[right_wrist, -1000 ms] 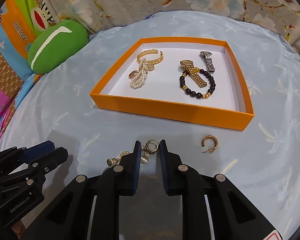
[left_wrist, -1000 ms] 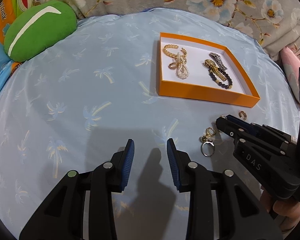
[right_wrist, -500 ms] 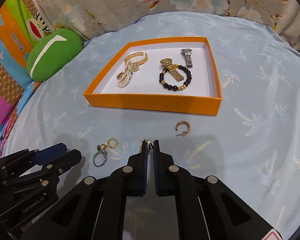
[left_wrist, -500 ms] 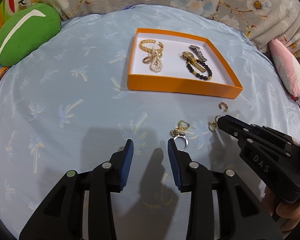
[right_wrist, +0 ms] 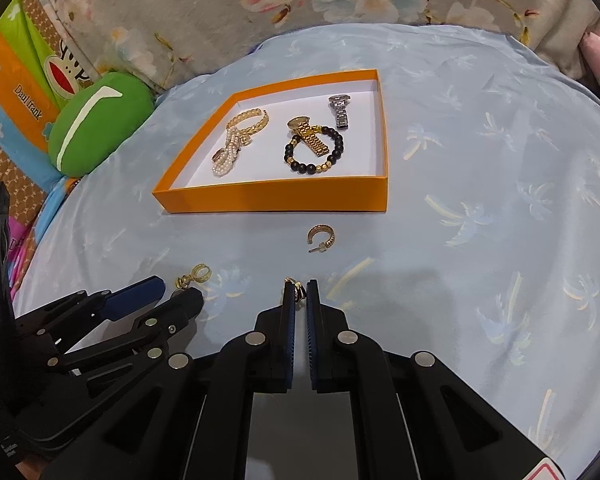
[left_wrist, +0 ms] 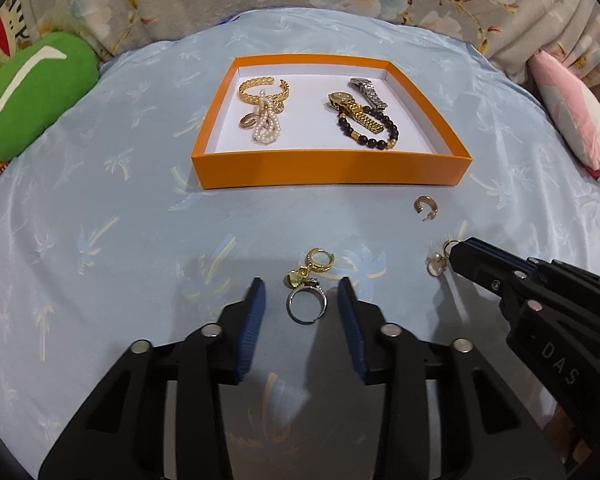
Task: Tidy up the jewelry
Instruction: 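Grasp the silver ring with the left tool while the right tool grasps a gold earring, then carry the silver ring and gold earring into the box and open both tools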
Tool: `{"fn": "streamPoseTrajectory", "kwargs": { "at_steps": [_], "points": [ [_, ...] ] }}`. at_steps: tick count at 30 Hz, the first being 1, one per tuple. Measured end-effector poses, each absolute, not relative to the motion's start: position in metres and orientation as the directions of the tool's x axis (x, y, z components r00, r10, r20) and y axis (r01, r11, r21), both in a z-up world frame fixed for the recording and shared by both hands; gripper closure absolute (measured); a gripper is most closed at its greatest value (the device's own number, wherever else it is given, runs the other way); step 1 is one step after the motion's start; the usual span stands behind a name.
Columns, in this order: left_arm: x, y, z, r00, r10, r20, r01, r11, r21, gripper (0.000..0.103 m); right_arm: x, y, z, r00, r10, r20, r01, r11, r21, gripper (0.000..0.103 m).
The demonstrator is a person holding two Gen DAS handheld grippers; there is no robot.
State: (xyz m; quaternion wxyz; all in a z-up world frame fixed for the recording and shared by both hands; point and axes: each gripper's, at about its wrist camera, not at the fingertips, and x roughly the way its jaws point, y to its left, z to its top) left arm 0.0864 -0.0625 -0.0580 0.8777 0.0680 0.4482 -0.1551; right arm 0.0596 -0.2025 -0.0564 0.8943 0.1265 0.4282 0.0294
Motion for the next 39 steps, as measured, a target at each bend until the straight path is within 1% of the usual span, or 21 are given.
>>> {"fn": "streamPoseTrajectory", "kwargs": {
  "at_steps": [1, 2, 3, 12, 19, 23, 26, 31, 39],
  "points": [
    [0.086, -0.063, -0.058, 0.549, -0.215, -0.808, 0.337, 0.941, -0.022, 0.079, 0.059, -0.203, -0.057, 0.631, 0.163, -0.759, 0.056, 0.966, 0.254, 0.098],
    [0.086, -0.063, -0.058, 0.546, -0.219, -0.809, 0.340, 0.940, -0.026, 0.082, 0.058, -0.204, -0.057, 0.631, 0.163, -0.759, 0.056, 0.965, 0.255, 0.098],
    [0.086, -0.062, -0.057, 0.541, -0.226, -0.810, 0.342, 0.939, -0.034, 0.083, 0.058, -0.204, -0.057, 0.631, 0.164, -0.758, 0.057, 0.965, 0.257, 0.098],
    [0.078, -0.048, -0.045, 0.533, -0.259, -0.805, 0.342, 0.937, -0.074, 0.084, 0.046, -0.204, -0.042, 0.654, 0.173, -0.736, 0.040, 0.964, 0.262, 0.098],
    [0.080, -0.036, -0.014, 0.584, -0.270, -0.766, 0.330, 0.941, -0.081, 0.084, 0.048, -0.208, -0.013, 0.702, 0.176, -0.690, 0.019, 0.964, 0.265, 0.098],
    [0.096, -0.037, 0.004, 0.613, -0.275, -0.741, 0.325, 0.942, -0.081, 0.084, 0.063, -0.212, 0.006, 0.731, 0.169, -0.661, 0.009, 0.966, 0.257, 0.098],
    [0.112, -0.044, 0.013, 0.641, -0.266, -0.720, 0.323, 0.944, -0.060, 0.084, 0.083, -0.215, 0.014, 0.743, 0.167, -0.648, 0.008, 0.966, 0.258, 0.098],
    [0.153, -0.057, 0.015, 0.660, -0.254, -0.707, 0.308, 0.950, -0.053, 0.084, 0.116, -0.216, 0.011, 0.739, 0.180, -0.649, 0.001, 0.963, 0.268, 0.098],
    [0.190, -0.072, -0.008, 0.634, -0.236, -0.736, 0.293, 0.955, -0.054, 0.084, 0.154, -0.204, -0.018, 0.696, 0.216, -0.685, -0.011, 0.957, 0.290, 0.098]
  ]
}}
